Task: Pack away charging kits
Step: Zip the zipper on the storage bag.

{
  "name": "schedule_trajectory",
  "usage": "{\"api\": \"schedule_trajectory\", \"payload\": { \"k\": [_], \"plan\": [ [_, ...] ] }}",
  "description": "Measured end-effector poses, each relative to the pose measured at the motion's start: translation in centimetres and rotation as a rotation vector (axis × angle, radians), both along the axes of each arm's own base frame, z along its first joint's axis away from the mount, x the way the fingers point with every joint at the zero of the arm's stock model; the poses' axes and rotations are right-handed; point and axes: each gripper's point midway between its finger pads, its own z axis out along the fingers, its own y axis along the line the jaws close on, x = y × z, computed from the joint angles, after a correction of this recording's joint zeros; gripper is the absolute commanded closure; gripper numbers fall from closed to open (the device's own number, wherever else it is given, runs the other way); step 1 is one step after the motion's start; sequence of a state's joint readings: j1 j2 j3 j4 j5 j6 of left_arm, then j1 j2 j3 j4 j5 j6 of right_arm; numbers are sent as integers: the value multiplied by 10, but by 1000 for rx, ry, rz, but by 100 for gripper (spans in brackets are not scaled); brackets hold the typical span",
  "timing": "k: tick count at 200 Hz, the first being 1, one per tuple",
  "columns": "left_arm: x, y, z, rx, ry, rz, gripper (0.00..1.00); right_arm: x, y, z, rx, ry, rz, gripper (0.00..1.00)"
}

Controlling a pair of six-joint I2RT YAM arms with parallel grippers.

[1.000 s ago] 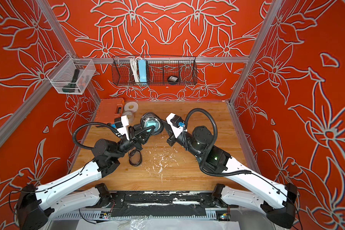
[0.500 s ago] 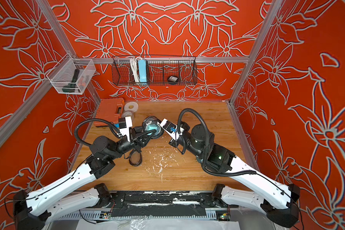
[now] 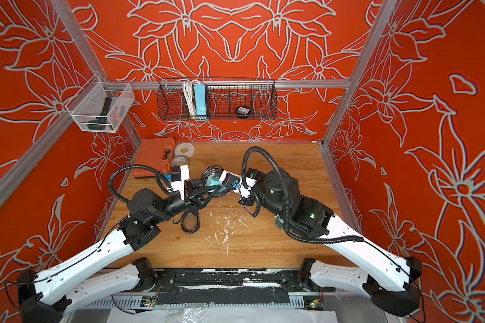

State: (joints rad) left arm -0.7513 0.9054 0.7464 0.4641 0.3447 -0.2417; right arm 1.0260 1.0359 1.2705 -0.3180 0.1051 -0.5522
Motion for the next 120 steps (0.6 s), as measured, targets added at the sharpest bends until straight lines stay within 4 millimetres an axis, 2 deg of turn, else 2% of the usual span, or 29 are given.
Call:
{"api": "schedule_trajectory", "payload": {
  "k": [69, 120],
  "plan": [
    [4, -1, -4, 7, 10, 10, 100, 2, -1, 7, -15, -9, -12, 100],
    [6, 0, -5, 7, 24, 1, 100, -4, 2, -2, 46, 39, 29, 100]
  ]
}}
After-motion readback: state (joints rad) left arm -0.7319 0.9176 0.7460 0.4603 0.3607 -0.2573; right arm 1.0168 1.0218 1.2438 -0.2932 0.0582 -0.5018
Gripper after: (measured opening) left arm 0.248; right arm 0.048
